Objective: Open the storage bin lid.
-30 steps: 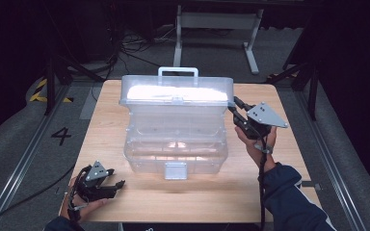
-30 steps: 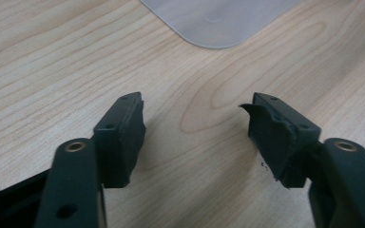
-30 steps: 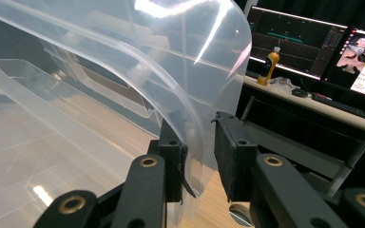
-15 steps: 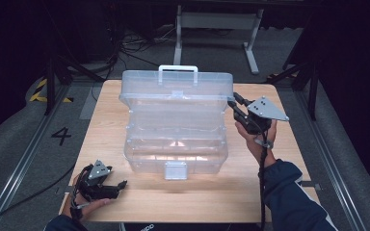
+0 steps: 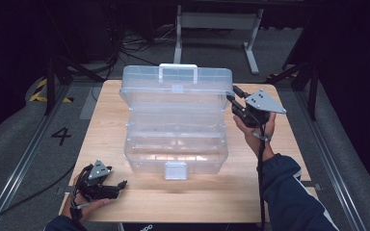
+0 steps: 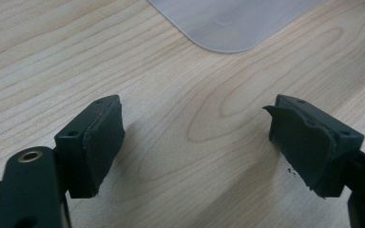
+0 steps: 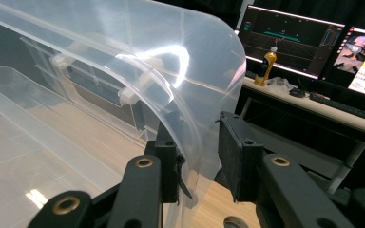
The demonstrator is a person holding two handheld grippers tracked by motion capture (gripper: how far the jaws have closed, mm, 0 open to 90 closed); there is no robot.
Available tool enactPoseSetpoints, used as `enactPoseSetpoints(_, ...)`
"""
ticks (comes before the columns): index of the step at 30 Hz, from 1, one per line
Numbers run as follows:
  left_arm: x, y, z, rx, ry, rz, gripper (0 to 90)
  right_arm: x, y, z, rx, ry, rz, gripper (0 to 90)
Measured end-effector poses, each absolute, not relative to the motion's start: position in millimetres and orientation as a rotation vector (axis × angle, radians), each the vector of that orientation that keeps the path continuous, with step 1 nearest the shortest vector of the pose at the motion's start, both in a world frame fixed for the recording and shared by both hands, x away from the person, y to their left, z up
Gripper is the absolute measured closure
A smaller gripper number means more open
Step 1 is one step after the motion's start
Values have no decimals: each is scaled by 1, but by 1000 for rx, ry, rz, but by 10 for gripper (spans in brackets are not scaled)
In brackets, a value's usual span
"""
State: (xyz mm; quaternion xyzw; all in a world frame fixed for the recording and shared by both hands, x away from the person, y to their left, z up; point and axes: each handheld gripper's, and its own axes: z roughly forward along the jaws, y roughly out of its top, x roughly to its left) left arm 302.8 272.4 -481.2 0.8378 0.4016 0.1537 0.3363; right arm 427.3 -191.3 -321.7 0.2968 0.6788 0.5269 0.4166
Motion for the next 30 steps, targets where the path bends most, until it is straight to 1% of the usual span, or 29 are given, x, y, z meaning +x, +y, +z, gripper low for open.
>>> enactPoseSetpoints(11, 303, 272, -481, 2181, 1050, 397, 190, 433, -186, -318, 821, 1665, 1320, 748)
enactPoseSetpoints(18, 304, 272, -481, 2191, 1038, 402, 185, 440, -185, -312, 855, 1649, 1323, 789)
enactPoseSetpoints(23, 304, 272, -481, 2188, 1038, 400, 184, 445, -183, -309, 866, 1638, 1299, 833)
enactPoseSetpoints(30, 303, 272, -481, 2193, 1043, 396, 183, 455, -181, -306, 875, 1639, 1269, 853)
